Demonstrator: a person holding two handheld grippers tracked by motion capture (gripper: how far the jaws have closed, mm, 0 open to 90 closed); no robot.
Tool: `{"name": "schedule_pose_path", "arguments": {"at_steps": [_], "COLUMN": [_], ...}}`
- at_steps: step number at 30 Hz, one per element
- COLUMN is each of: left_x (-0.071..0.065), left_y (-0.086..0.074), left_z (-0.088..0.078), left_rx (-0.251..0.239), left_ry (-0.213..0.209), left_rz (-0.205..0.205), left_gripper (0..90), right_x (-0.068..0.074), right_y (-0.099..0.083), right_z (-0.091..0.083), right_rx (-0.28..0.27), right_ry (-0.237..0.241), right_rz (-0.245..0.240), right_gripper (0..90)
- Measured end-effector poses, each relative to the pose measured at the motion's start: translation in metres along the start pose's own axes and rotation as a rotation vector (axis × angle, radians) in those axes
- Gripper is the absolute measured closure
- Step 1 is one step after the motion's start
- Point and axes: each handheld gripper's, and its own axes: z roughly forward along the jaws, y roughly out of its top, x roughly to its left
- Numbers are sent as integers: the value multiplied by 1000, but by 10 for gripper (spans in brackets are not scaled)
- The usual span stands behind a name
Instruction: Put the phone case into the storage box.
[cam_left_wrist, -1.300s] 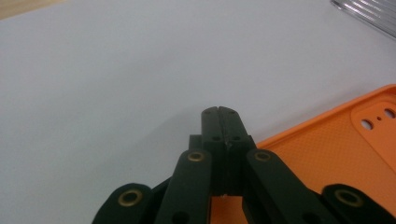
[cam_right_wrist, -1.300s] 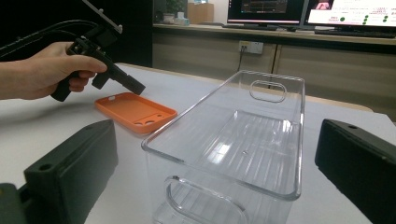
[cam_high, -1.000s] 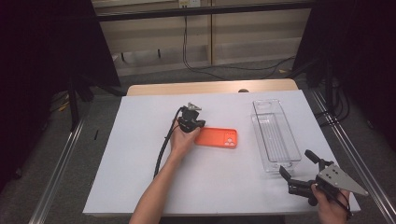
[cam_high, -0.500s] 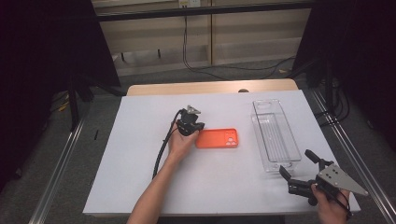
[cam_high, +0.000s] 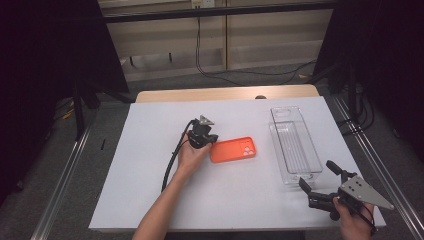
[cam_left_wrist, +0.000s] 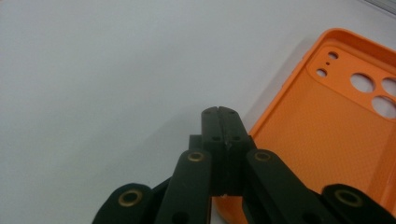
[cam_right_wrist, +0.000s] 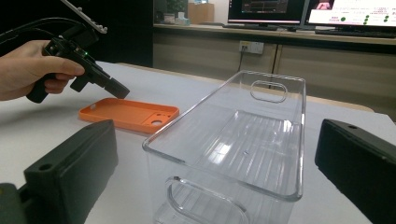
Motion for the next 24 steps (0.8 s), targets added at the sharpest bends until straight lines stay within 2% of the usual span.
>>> {"name": "schedule_pose_path", "arguments": {"at_steps": [1, 4, 7, 10, 24], "left_x": [-1, -1, -1, -3, -10], "left_y": [-1, -2, -4, -6, -15], "left_z": [0, -2, -4, -5, -15], "left_rx": [-5, -3, -1, -11, 0], "left_ry": [-2, -4, -21, -19, -40], "left_rz": [-10, -1, -4, -8, 22], "left_gripper": [900, 900, 900, 900, 900], "right_x": [0, 0, 0, 0, 0], "right_y": [0, 0, 0, 0, 0], "right_z": [0, 0, -1, 0, -1], "right_rx": [0, -2, 0, 1, 1], "right_ry": [0, 0, 1, -1, -2], "right_rz": [-1, -2, 2, 1, -1], "right_gripper": [0, 0, 0, 0, 0]}}
